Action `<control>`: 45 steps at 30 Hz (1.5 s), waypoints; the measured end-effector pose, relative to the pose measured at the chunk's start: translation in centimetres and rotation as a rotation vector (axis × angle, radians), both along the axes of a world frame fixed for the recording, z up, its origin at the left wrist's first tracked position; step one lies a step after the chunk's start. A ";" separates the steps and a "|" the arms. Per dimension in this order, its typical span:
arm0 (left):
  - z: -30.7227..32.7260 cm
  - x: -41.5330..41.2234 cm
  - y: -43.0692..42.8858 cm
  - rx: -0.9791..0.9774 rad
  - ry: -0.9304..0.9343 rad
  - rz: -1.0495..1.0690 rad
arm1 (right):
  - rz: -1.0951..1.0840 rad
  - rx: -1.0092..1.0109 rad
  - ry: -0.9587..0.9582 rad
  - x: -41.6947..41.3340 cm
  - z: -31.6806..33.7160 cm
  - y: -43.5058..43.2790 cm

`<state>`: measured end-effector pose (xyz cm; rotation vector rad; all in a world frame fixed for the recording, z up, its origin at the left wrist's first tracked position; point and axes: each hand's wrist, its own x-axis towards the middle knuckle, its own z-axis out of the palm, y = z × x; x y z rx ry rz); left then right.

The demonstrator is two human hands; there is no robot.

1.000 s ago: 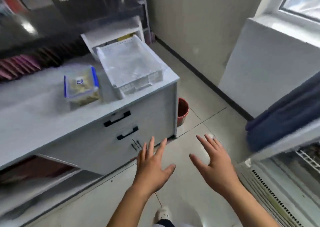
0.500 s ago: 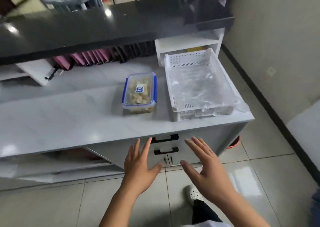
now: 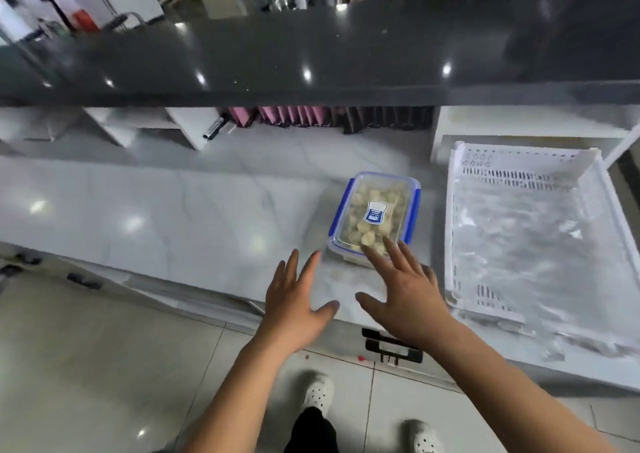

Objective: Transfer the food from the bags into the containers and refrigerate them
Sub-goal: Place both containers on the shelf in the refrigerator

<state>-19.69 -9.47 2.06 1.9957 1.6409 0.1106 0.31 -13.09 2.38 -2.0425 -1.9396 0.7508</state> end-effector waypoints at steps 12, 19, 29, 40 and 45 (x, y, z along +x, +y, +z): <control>-5.7 -1.5 11.2 -0.111 -0.313 -0.274 | -0.471 -0.022 -0.120 -3.9 -5.1 7.7; -4.5 -1.4 14.3 -0.148 -0.417 -0.363 | -0.548 -0.042 -0.167 -7.8 -5.6 5.8; -6.1 -7.6 11.7 -0.419 -0.683 -0.299 | -0.672 0.061 0.048 -17.4 -5.1 0.4; -5.8 -10.3 10.4 -0.550 -0.722 -0.194 | -1.151 0.234 1.086 -16.6 -4.3 -2.0; -3.7 -9.9 9.5 -0.598 -0.810 -0.128 | -1.146 0.269 1.167 -16.0 -3.5 -3.0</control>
